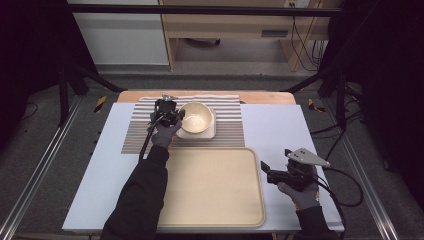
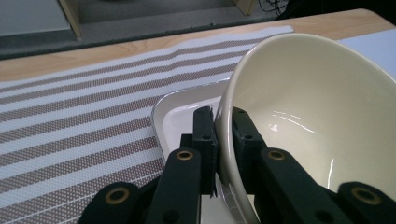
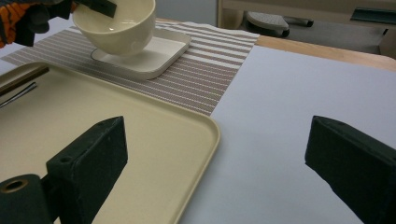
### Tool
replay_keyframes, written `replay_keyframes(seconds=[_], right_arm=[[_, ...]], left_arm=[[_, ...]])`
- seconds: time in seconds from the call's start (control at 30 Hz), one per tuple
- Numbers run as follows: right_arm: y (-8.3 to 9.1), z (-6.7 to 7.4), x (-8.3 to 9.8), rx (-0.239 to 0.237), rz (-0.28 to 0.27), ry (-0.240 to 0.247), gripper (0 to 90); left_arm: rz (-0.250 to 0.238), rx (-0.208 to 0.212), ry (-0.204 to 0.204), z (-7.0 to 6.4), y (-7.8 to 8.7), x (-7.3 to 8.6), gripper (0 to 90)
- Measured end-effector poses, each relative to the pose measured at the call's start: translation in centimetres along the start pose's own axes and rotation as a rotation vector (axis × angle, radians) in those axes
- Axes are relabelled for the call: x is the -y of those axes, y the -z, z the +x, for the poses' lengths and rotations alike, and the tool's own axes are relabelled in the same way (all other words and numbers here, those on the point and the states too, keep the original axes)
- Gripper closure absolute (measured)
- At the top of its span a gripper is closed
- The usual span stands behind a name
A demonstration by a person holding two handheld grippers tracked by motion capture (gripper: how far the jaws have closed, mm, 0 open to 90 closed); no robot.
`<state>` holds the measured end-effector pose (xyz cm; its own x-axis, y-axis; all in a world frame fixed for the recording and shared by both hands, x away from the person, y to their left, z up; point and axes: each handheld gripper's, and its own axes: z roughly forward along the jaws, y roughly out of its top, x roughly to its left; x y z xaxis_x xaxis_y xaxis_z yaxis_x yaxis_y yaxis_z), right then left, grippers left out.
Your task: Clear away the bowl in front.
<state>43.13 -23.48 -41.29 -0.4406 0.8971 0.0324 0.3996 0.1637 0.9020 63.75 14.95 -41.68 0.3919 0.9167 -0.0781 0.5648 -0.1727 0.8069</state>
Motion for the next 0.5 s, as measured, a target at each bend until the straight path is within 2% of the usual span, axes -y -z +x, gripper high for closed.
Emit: replay_keyframes(seconds=[0.23,0.33,0.37,0.4,0.5], right_arm=[[0.1,0.0,0.0,-0.002,-0.005,-0.003,6.1],[0.1,0.1,-0.1,-0.003,-0.008,-0.007,6.1],[0.1,0.0,-0.1,-0.002,-0.008,-0.003,6.1],[0.1,0.0,-0.1,-0.001,-0.007,-0.001,6.1],[0.2,0.0,-0.1,0.0,-0.007,-0.001,6.1]], left_arm=[[-0.058,0.03,-0.011,-0.2,3.2,-0.7,82.2],[-0.085,0.051,-0.02,-0.5,5.1,-0.9,82.1],[-0.085,0.051,-0.02,-0.5,5.1,-0.9,82.1],[-0.092,0.078,-0.03,-0.7,6.0,-0.9,82.1],[-0.099,0.089,-0.051,-1.0,6.9,-0.8,82.1]])
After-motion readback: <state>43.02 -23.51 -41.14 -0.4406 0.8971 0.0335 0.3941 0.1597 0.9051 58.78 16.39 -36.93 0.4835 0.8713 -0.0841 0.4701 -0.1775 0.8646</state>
